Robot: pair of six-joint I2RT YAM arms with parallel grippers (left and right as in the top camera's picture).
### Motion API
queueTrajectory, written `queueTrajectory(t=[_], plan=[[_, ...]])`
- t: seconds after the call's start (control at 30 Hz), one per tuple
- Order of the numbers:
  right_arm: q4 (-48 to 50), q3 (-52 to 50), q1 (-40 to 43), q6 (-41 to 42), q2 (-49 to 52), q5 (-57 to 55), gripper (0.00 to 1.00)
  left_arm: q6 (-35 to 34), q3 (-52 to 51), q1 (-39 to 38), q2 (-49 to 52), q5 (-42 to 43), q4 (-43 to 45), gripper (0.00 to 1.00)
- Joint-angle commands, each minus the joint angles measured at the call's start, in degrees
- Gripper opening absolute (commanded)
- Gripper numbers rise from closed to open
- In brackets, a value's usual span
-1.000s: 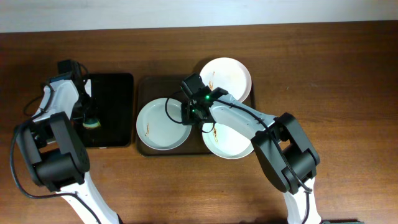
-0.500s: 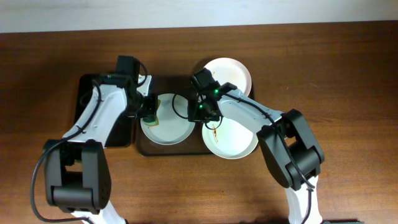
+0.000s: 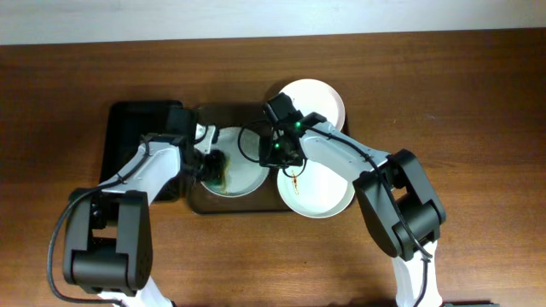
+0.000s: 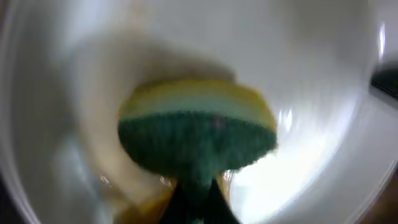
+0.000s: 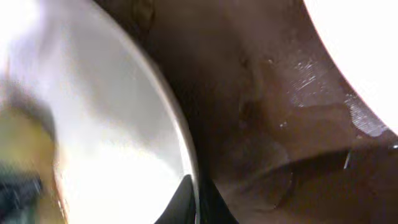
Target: Clean dirty plates on tray and stack at the side
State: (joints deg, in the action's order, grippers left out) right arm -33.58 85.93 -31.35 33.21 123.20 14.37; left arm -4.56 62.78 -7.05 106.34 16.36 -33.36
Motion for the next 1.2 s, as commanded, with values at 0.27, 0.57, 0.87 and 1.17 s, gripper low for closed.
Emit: queueTrajectory(t=[0.27, 0.57, 0.87, 1.17], plan=[[-0.5, -1.1, 0.2, 0.7, 1.0, -2.6, 0.04, -0.8, 0.1, -2.2, 1.2, -11.2, -1.2, 0.01], [-0.7, -1.1, 0.2, 0.7, 1.0, -2.6, 0.04, -2.1, 0.2, -2.2, 1.2, 0.8, 6.5, 0.01], [-0.7, -1.0, 0.3, 0.7, 1.0, -0.9, 0.04, -3.5, 33.4, 2.4, 0.7, -14.3, -27.0, 0.01], [-17.0, 6.3, 0.0, -0.2, -8.2, -12.5, 0.04, -1.8, 42.5, 8.2, 0.8, -14.3, -34.4, 0.01]])
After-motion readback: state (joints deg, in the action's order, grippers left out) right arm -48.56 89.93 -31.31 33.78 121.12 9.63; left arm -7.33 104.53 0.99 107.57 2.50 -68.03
